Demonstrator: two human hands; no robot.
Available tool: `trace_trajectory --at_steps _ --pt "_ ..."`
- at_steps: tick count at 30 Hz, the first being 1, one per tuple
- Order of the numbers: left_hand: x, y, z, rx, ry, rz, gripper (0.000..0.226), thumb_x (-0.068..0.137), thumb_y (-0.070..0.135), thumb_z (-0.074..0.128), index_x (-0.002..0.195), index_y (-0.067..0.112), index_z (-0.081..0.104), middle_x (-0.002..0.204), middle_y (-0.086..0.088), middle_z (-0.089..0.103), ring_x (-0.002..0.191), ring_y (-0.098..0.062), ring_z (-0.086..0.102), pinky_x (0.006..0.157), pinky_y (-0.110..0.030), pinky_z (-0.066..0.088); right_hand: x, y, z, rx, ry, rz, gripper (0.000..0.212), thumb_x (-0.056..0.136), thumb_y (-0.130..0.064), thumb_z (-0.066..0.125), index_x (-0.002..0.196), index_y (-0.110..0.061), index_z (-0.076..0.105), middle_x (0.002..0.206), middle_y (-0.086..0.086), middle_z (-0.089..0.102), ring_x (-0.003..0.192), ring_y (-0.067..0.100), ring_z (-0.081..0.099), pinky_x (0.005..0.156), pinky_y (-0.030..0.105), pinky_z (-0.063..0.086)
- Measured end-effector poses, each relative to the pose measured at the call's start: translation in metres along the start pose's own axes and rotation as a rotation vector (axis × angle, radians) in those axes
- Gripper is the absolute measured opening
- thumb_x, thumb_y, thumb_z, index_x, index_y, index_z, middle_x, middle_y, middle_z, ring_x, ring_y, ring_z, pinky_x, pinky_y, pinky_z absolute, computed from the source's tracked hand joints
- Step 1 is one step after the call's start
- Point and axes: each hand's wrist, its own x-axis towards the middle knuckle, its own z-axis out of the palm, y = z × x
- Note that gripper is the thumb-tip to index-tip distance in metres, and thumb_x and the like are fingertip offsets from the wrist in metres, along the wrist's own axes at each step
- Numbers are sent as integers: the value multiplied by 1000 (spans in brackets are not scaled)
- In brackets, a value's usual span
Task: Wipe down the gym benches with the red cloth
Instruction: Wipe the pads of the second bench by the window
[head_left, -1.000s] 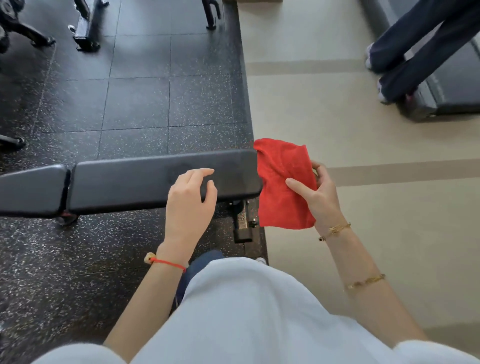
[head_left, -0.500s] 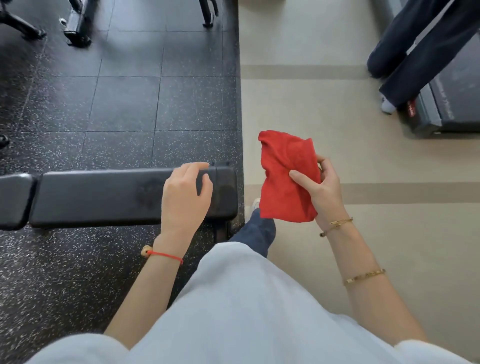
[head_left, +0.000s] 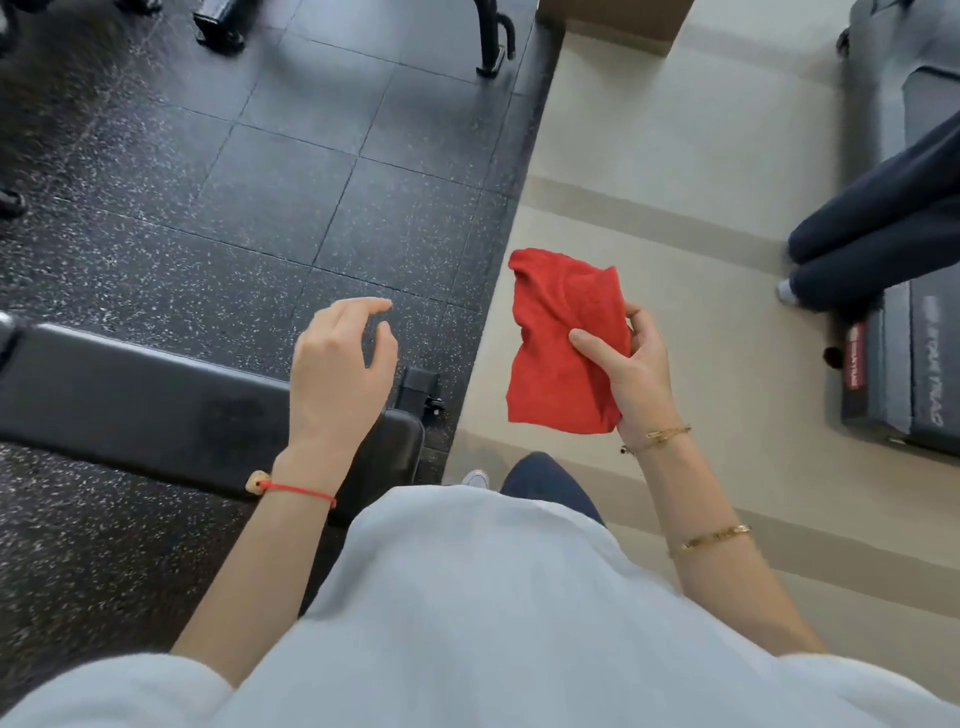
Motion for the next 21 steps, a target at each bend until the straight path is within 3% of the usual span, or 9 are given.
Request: trace_trajectory --at_steps 12,21 --pt "166 96 77 2 133 -151 28 96 17 51 121 13 63 121 -2 66 115 -20 58 104 -39 44 222 -89 -31 -17 -212 -53 42 80 1 71 113 -16 53 103 3 67 84 9 65 72 20 54" --pt "278 132 118 9 208 -226 27 95 17 52 120 16 64 119 -1 67 111 -20 58 101 -37 44 362 -145 -30 -73 -290 -67 38 80 -2 73 109 -17 54 98 0 68 85 12 65 76 25 56"
